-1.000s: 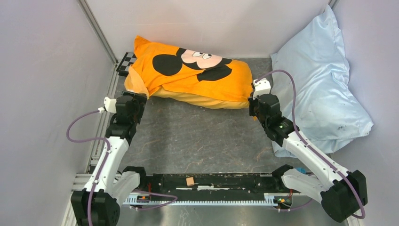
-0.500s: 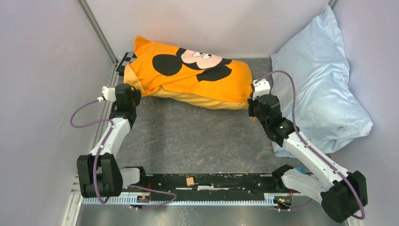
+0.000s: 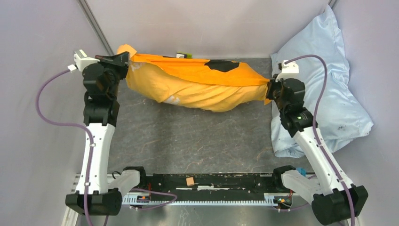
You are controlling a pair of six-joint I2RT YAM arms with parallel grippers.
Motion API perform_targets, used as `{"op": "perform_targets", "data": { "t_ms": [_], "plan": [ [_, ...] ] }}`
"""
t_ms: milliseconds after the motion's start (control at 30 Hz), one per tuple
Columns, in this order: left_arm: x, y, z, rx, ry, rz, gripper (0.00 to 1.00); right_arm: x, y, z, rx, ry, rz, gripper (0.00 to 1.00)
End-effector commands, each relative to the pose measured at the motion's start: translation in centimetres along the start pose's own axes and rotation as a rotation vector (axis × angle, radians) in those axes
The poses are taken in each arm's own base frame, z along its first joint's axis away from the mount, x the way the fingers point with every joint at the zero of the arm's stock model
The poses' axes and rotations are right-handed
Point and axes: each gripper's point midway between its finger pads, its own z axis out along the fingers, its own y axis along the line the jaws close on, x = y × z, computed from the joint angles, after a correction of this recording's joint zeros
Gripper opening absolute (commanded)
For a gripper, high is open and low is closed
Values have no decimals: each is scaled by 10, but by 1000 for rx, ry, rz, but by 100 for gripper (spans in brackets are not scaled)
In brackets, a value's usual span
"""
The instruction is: Remove the pillowcase from the pillow
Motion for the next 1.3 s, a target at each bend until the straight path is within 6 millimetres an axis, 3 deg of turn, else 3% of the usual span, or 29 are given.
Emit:
{"op": "perform_targets", "data": {
  "t_ms": [0, 67, 167, 267, 333, 467, 567, 700, 833, 867, 900, 967, 1000, 1067, 1167, 1267],
  "plan": [
    [-39, -82, -53, 212, -31, 55, 2, -76, -16, -29, 49, -203, 71, 0],
    [-32, -108, -67, 307, 44, 38, 2, -81, -29, -33, 124, -214, 100, 0],
    [-14, -140, -89, 415, 143, 22, 2, -91, -24, -36, 89, -244, 76, 1],
    [-18, -144, -98, 423, 129, 25, 2, -98, -3, -37, -30, -235, 16, 7],
    [-22, -137, -99, 387, 107, 33, 2, -98, 5, -36, -78, -219, -6, 0],
    [-25, -99, -88, 217, 59, 45, 2, -108, -1, -28, -29, -184, -26, 0],
    [-31, -61, -78, 48, -5, 71, 2, -121, -12, -10, 62, -139, -46, 0],
    [-26, -12, -64, -145, -30, 126, 2, -122, -33, 36, 226, -47, -48, 0],
    [-13, 41, -60, -304, -32, 145, 2, -110, 6, 102, 68, 78, -58, 1],
    [-11, 49, -59, -318, -35, 151, 2, -106, 15, 112, 39, 107, -64, 5],
    [-10, 57, -59, -330, -38, 161, 2, -100, 20, 117, 26, 128, -76, 16],
    [-11, 66, -59, -352, -47, 184, 2, -87, 25, 117, 3, 138, -88, 45],
    [-11, 69, -60, -359, -46, 196, 2, -78, 29, 114, -23, 140, -92, 64],
    [-9, 72, -59, -365, -35, 212, 2, -69, 41, 100, -110, 110, -112, 84],
    [-5, 74, -59, -362, -18, 215, 2, -80, 67, 61, -210, 13, -154, 98],
    [-3, 77, -58, -367, -12, 219, 2, -104, 87, 20, -246, -85, -204, 98]
  ]
}}
